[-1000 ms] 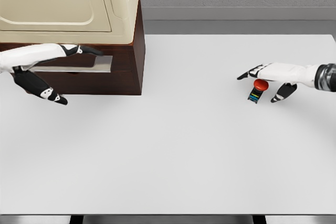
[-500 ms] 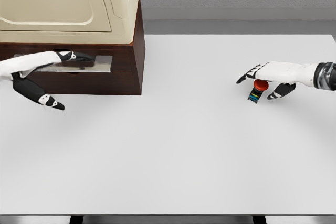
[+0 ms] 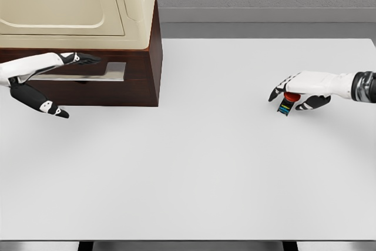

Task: Open the cabinet drawer with left arm, and place a switch into the drawer with right arm

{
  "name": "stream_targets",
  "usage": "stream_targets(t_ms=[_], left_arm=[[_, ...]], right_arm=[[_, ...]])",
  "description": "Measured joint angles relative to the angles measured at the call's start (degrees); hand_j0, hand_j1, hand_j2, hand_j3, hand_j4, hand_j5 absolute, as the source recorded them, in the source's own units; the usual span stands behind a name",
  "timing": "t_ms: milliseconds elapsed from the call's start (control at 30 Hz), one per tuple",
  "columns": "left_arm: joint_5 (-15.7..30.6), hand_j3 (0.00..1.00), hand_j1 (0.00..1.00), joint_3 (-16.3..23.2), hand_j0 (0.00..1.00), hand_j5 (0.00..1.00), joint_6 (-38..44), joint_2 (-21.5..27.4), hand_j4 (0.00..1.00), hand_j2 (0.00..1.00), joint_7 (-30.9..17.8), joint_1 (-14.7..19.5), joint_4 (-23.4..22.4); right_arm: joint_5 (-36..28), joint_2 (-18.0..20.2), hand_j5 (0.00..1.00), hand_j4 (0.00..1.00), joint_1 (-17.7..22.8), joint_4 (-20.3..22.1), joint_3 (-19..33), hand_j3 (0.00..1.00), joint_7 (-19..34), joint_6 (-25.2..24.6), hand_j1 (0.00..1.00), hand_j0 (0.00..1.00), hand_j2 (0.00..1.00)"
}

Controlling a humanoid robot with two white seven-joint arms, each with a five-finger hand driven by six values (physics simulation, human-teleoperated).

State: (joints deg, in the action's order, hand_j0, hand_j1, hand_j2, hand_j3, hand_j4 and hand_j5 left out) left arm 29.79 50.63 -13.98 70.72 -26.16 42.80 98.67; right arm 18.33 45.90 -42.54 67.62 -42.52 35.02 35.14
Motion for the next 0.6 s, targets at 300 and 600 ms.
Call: stream_targets(t_ms=[300, 600], left_arm=[[0.49, 1.0, 1.0, -0.05, 1.0, 1.0, 0.04, 0.34, 1.0, 1.0, 0.01, -0.26, -0.05], [0.56, 1.0, 1.0, -0.95, 1.0, 1.0, 1.51, 0.71, 1.0, 1.0, 0.04, -1.67, -0.14]], right_arm=[[-0.01, 0.01, 0.53, 0.53, 0.0, -0.03, -0.13, 0.53, 0.0, 0.0, 0.53, 0.53, 0.53], [0.01, -0.04, 0.51, 0.51, -0.88, 0.28, -0.07, 0.51, 0.0, 0.0, 0.51, 0.51, 0.51]])
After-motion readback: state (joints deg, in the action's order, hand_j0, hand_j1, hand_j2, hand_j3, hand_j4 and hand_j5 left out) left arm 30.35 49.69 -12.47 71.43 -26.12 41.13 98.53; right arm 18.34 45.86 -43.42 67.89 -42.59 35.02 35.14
